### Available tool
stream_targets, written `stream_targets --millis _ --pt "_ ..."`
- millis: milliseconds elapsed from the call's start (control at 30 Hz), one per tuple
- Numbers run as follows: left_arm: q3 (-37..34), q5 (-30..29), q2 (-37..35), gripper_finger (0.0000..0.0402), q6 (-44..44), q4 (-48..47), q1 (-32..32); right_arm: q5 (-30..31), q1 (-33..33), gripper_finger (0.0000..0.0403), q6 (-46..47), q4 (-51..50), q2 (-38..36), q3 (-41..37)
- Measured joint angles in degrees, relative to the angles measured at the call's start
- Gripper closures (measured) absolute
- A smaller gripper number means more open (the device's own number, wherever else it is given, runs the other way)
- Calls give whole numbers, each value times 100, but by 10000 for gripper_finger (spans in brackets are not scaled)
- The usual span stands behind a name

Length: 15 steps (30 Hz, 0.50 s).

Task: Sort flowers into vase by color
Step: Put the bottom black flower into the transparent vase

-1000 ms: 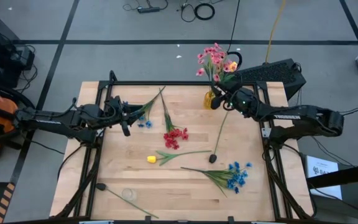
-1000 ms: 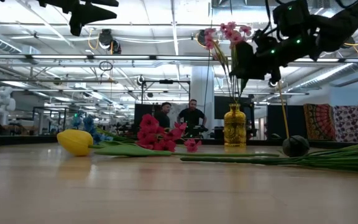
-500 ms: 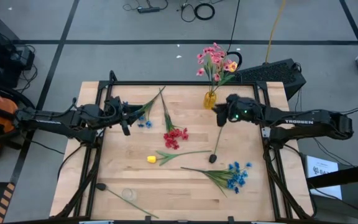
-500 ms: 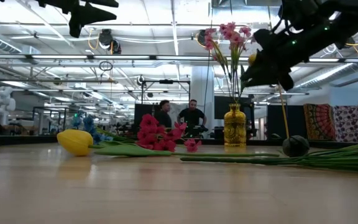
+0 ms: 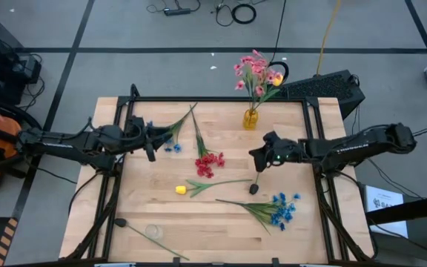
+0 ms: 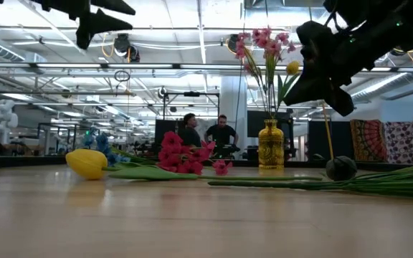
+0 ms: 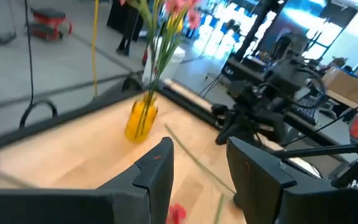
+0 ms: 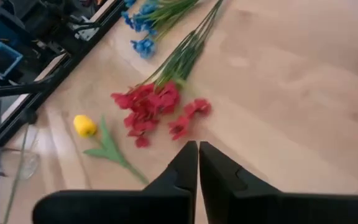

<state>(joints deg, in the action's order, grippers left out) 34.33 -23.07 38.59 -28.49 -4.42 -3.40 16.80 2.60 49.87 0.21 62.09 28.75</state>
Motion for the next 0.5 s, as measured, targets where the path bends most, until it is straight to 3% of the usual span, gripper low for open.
stream_targets --millis 300,500 --pt "0 115 2 246 -275 -750 0 923 885 402 714 636 454 49" --pt "0 212 4 246 -489 -1120 0 1344 1212 402 787 464 936 595"
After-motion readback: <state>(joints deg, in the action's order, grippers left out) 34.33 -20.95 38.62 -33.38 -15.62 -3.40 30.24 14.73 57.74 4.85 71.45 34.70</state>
